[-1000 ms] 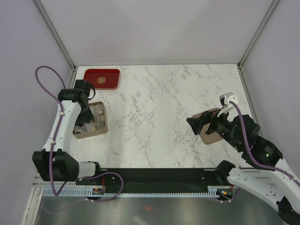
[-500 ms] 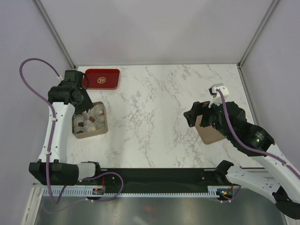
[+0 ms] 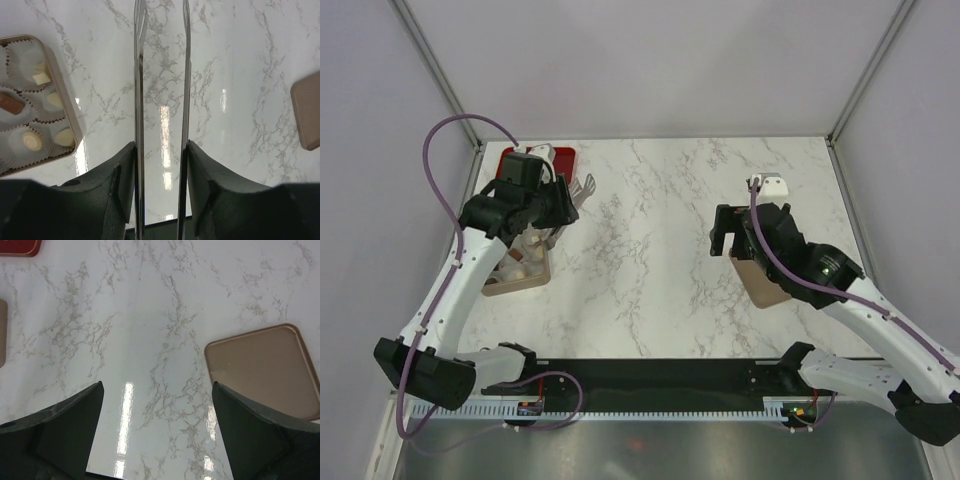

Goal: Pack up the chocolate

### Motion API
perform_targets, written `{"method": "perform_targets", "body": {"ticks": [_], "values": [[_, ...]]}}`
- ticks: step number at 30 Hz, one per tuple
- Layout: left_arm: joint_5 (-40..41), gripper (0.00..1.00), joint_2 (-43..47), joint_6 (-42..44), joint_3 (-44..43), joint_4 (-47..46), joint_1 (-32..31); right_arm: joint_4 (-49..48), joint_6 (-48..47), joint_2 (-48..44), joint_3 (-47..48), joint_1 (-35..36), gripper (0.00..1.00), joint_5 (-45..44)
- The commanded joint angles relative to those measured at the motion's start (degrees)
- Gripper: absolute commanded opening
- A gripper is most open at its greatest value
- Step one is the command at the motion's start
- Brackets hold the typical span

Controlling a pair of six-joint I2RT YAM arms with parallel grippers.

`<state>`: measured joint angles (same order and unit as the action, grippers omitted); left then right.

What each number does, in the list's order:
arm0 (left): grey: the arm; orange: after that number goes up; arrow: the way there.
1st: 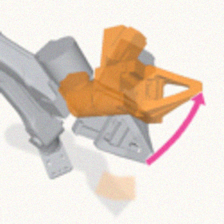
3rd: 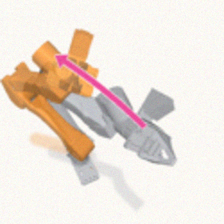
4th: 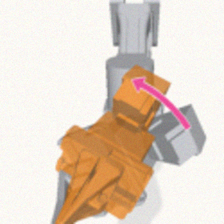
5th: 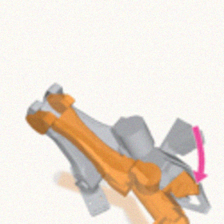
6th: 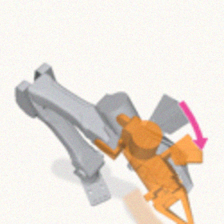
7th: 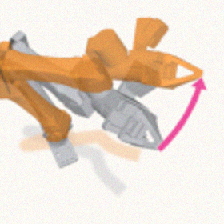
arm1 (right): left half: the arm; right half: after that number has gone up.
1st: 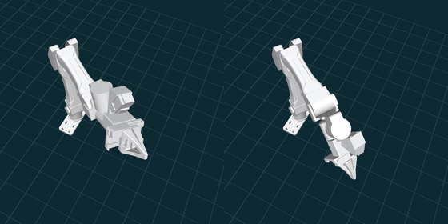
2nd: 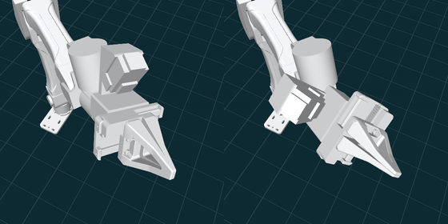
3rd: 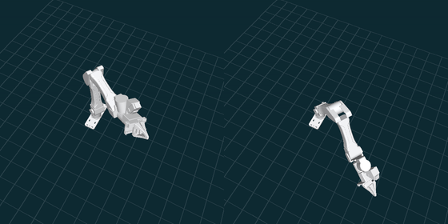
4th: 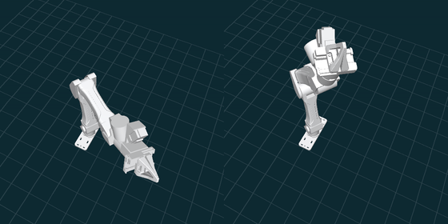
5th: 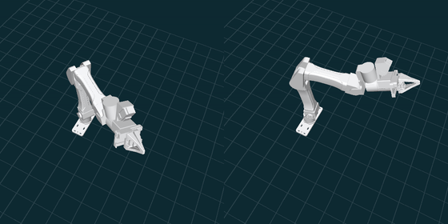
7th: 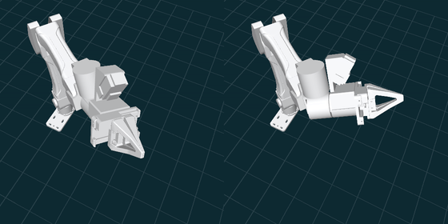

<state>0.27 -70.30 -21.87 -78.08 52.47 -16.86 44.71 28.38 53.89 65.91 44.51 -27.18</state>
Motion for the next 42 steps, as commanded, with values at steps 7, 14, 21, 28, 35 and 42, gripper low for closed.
{"method": "perform_targets", "body": {"ticks": [7, 14, 21, 28, 35, 42], "values": [[-0.45, 0.51, -0.70, 3.24, 5.66, -18.35, -4.22, -0.59, 4.67, 5.88, 4.05, 0.31, 0.98, -4.46], [7.28, 0.54, -12.39, 1.13, 3.73, -23.63, -11.34, -0.76, 2.12, 5.79, 4.05, 0.23, 0.98, -5.86], [12.90, 0.56, -26.19, -0.81, -0.57, -29.16, -15.39, -4.27, -1.48, 5.00, 1.42, 0.31, 0.98, -7.71], [15.72, 0.59, -38.41, -2.04, -5.41, -30.58, -17.59, -4.45, -3.86, 5.70, 0.27, 0.23, 0.98, -10.26], [15.03, 0.68, -46.32, -4.76, -8.83, -30.49, -19.44, -4.63, -1.93, 4.56, -2.80, 0.22, 0.98, -10.09], [12.30, 0.75, -48.88, -8.01, -9.45, -29.88, -19.96, -4.63, 0.36, 2.28, -5.00, 0.22, 0.98, -9.12]]}}
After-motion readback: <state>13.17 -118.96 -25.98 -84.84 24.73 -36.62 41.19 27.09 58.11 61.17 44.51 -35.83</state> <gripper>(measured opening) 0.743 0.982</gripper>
